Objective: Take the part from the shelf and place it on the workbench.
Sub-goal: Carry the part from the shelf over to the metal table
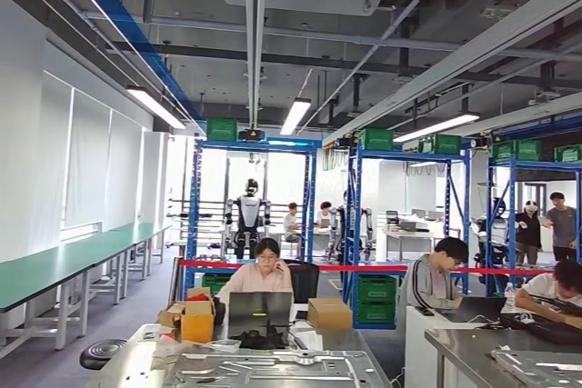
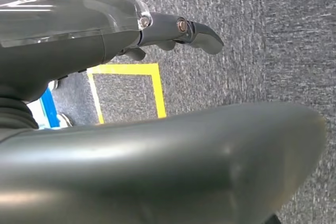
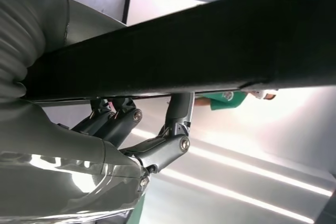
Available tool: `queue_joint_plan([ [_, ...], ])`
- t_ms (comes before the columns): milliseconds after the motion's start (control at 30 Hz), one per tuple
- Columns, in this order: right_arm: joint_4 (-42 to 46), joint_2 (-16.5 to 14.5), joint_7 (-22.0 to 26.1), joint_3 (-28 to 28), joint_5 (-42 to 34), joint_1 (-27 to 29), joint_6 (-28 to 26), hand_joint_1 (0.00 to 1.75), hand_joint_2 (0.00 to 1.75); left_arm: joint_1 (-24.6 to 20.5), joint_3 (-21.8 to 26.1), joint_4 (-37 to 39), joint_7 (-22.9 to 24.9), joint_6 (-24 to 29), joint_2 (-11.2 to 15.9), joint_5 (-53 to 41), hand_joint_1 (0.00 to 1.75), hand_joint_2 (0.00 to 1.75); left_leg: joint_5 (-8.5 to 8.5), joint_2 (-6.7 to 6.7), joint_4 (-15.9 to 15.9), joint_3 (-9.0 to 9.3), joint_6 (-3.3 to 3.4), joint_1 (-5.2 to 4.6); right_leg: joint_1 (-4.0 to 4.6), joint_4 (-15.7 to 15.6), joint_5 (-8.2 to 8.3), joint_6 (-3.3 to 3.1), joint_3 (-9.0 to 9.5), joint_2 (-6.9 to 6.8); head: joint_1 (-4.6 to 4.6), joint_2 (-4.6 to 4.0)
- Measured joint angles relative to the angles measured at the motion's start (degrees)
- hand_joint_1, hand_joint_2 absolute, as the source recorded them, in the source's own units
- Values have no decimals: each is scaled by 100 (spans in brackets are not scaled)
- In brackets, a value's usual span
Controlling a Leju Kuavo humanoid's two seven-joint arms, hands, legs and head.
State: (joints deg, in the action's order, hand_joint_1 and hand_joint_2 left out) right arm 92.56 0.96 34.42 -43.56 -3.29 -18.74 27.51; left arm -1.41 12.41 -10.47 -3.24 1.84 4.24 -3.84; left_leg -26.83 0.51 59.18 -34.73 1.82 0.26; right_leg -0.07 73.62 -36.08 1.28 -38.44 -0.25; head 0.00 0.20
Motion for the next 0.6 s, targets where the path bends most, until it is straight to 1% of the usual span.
queue_joint_plan([
  [33, -1, 0, 1, 1, -4, 4, 5, 175, 175, 0, 1, 0, -3, -2, 0, -6, 0, 175, -1, 35, 0, 8, 5, -24, 19, -279, 201, -49, 104, 9, 0, 0],
  [67, 4, -1, 1, 5, -8, 2, 9, 175, 175, -1, 1, 0, -8, -4, -3, -15, 0, 175, -3, 64, -3, 15, 9, -38, 52, -708, 430, -120, 280, 30, 0, 0],
  [100, 10, -2, 2, 12, -12, 1, 12, 175, 175, -3, 2, 0, -18, -8, -13, -23, 0, 175, -4, 88, -4, 17, 11, -55, 79, -1102, 597, -191, 451, 44, 3, 0],
  [133, 16, -3, 3, 21, -16, 0, 15, 175, 175, -3, 3, 0, -28, -12, -21, -31, 0, 175, -5, 102, -5, 14, 9, -58, 103, -1389, 699, -242, 574, 53, 7, 0],
  [167, 21, -5, 3, 32, -20, 0, 18, 175, 175, 0, 4, 0, -37, -15, -29, -38, 0, 175, -5, 109, -7, 7, 2, -52, 123, -1550, 733, -274, 641, 59, 9, 0],
  [233, 27, -9, 3, 51, -25, 1, 21, 175, 175, 9, 7, 0, -48, -18, -31, -45, 0, 175, 3, 112, -22, 3, -29, -46, 128, -1613, 737, -273, 662, 49, 13, 0],
  [267, 33, -16, 3, 59, -25, 3, 21, 175, 175, 12, 8, 0, -50, -19, -28, -46, 0, 175, -12, 102, -14, 5, -50, -50, 110, -1657, 757, -263, 685, 39, 13, 0],
  [300, 40, -27, 5, 65, -27, 3, 22, 175, 175, 12, 8, 0, -54, -20, -27, -47, 0, 175, -62, 90, 44, -16, -77, -58, 88, -1710, 779, -255, 714, 27, 13, 0],
  [333, 48, -40, 8, 71, -30, 1, 25, 175, 175, 10, 10, 0, -58, -21, -25, -50, 0, 175, -173, 78, 215, -90, -110, -61, 62, -1762, 800, -246, 746, 12, 13, 0],
  [367, 51, -51, 11, 76, -32, 5, 27, 175, 175, 9, 13, 0, -62, -20, -22, -54, 0, 175, -334, 62, 503, -225, -144, -48, 45, -1792, 808, -239, 772, -7, 13, 0],
  [400, 51, -57, 13, 80, -36, 12, 32, 175, 175, 8, 20, 0, -66, -18, -19, -58, 0, 175, -508, 55, 869, -406, -181, -28, 40, -1801, 803, -240, 783, -19, 13, 0],
  [433, 50, -59, 14, 84, -38, 25, 39, 175, 175, 11, 30, 0, -68, -16, -15, -64, 0, 175, -644, 49, 1241, -596, -216, 0, 34, -1799, 791, -233, 792, -31, 13, 0],
  [467, 49, -59, 14, 85, -40, 44, 47, 175, 175, 18, 40, 0, -69, -15, -11, -70, 0, 175, -684, 41, 1473, -724, -250, 32, 24, -1797, 772, -221, 808, -39, 13, 0],
  [500, 49, -59, 13, 86, -43, 61, 55, 175, 175, 26, 50, 0, -70, -16, -9, -75, 0, 175, -614, 30, 1504, -754, -286, 63, 11, -1792, 748, -201, 829, -43, 13, 0],
  [533, 49, -60, 13, 88, -47, 74, 60, 175, 175, 32, 58, 0, -70, -18, -8, -81, 0, 175, -435, 14, 1309, -672, -326, 98, -10, -1781, 714, -171, 860, -45, 13, 0],
  [567, 49, -61, 13, 90, -50, 81, 62, 175, 175, 34, 64, 0, -72, -19, -8, -87, 0, 175, -202, -12, 930, -499, -369, 134, -36, -1760, 667, -133, 899, -46, 13, 0],
  [600, 49, -61, 14, 94, -53, 83, 62, 175, 175, 33, 72, 0, -73, -20, -13, -91, 0, 175, -42, -37, 574, -321, -407, 148, -45, -1732, 614, -85, 928, -45, 14, 0],
])
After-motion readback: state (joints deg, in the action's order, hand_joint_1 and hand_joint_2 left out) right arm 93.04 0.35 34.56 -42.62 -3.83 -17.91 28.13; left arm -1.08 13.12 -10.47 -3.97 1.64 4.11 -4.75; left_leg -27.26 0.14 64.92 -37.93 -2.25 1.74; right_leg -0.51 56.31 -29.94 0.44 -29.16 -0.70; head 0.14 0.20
